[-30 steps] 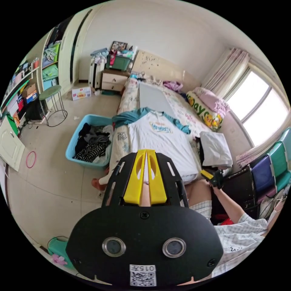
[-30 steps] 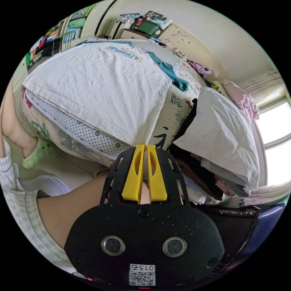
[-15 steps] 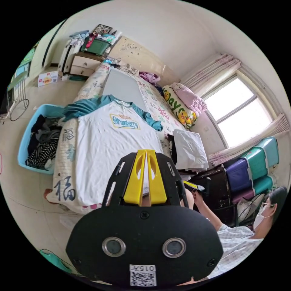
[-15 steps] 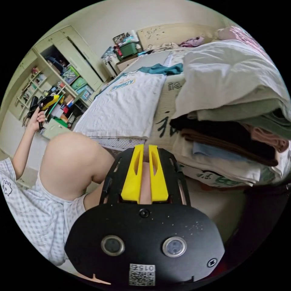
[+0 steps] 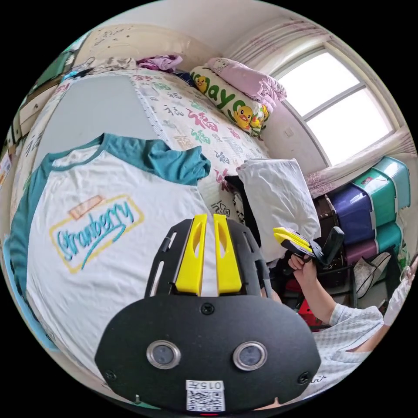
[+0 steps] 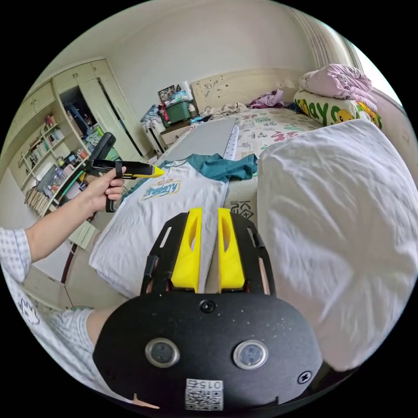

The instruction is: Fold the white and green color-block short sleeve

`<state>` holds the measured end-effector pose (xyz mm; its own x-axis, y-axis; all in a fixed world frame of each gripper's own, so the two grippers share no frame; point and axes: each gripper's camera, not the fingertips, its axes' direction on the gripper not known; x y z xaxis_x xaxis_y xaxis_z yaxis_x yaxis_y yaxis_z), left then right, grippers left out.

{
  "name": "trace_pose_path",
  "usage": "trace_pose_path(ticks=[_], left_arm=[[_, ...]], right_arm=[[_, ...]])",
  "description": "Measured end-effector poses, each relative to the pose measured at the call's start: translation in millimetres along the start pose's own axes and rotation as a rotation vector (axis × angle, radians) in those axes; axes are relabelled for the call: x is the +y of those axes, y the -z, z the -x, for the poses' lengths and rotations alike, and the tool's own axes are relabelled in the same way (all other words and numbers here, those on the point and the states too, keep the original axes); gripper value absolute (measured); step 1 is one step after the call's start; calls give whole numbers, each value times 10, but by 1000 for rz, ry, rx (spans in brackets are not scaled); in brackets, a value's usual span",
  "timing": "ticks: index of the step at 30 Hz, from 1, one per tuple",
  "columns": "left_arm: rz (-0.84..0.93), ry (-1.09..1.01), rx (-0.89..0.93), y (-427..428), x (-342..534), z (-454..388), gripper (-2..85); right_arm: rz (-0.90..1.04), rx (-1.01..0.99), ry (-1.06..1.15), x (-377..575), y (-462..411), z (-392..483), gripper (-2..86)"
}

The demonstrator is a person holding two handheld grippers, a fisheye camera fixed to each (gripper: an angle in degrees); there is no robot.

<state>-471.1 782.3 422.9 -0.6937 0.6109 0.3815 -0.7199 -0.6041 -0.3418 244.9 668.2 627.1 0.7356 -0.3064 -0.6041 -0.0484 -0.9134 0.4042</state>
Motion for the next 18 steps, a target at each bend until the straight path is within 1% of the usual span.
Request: trace_pose_path(ticks=[3, 5, 6, 8, 11, 14, 18], left_arm=[[26, -47, -10, -377, -599, 0, 33], [47, -38, -17, -690, -1041, 78, 50], [51, -30, -22, -767, -1144, 110, 53], [53, 17, -102, -1036, -1513, 212, 55], [49, -45, -197, -1344, -1898, 147, 60], [67, -66, -236, -1661, -2182, 91, 81], [70, -62, -273, -1961, -2393, 68, 89]], right_arm=[[33, 3, -100, -539, -611, -200, 105], [51, 18, -166, -872, -1052, -341, 116], [52, 26, -176, -939, -1142, -367, 115], [-8, 99, -205, -1139, -1367, -437, 109], [-62, 177, -201, -1312, -1591, -528, 105], [-24, 226, -251, -1455, -1868, -719, 100], [43, 172, -261, -1523, -2207, -914, 97]])
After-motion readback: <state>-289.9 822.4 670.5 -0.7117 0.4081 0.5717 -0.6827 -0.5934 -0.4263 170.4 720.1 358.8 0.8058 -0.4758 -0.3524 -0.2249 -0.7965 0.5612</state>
